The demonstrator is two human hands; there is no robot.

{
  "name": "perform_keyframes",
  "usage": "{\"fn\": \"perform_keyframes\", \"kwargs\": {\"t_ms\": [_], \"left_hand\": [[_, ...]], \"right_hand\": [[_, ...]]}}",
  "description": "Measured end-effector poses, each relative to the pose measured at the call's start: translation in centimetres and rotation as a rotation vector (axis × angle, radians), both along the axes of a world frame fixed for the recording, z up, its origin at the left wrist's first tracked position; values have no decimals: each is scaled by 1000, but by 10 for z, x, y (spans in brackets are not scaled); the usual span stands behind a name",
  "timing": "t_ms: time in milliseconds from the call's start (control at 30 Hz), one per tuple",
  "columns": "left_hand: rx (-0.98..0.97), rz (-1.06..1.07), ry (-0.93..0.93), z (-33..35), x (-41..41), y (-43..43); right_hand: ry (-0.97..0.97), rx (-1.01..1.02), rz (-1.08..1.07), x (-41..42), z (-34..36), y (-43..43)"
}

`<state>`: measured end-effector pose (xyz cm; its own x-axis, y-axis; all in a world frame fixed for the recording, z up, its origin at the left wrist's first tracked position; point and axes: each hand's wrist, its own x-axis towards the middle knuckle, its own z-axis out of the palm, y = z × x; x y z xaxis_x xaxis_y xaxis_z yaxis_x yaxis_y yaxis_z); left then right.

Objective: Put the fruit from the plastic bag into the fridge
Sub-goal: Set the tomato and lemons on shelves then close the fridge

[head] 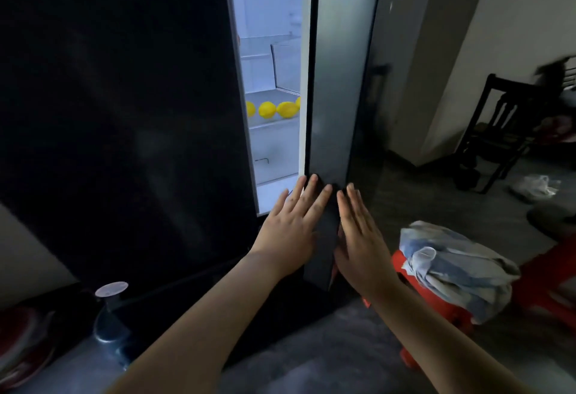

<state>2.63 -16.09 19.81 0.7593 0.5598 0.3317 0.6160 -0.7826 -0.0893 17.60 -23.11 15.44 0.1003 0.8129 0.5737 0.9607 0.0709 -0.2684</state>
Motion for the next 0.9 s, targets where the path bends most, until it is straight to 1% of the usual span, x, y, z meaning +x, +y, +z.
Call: {"fn": "perform_keyframes", "kwargs": {"t_ms": [67, 167, 200, 300, 367, 467, 533, 733, 900], "left_hand": [[52, 4, -2, 7, -3, 4], [261, 18, -49, 20, -3, 10], [303, 24, -61, 26, -2, 14], [363, 66, -63, 48, 10, 32], [437, 138, -11, 62, 20, 45], [598, 270, 141, 72, 29, 57], [668, 330, 181, 70, 34, 58], [768, 400, 196, 67, 39, 64], [772, 469, 237, 68, 35, 76]], "right_hand": [[-42, 19, 56, 5, 5, 10], [-59, 29, 51, 20, 17, 29], [-65, 32, 46, 27, 23, 37], [-136, 33, 46, 44, 44, 67], [-208, 32, 65, 53, 60, 88], [-319, 29, 112, 65, 73, 114], [-361, 47, 154, 76, 72, 124], [-389, 176, 288, 93, 67, 142], [-375, 193, 311, 89, 65, 159]]}}
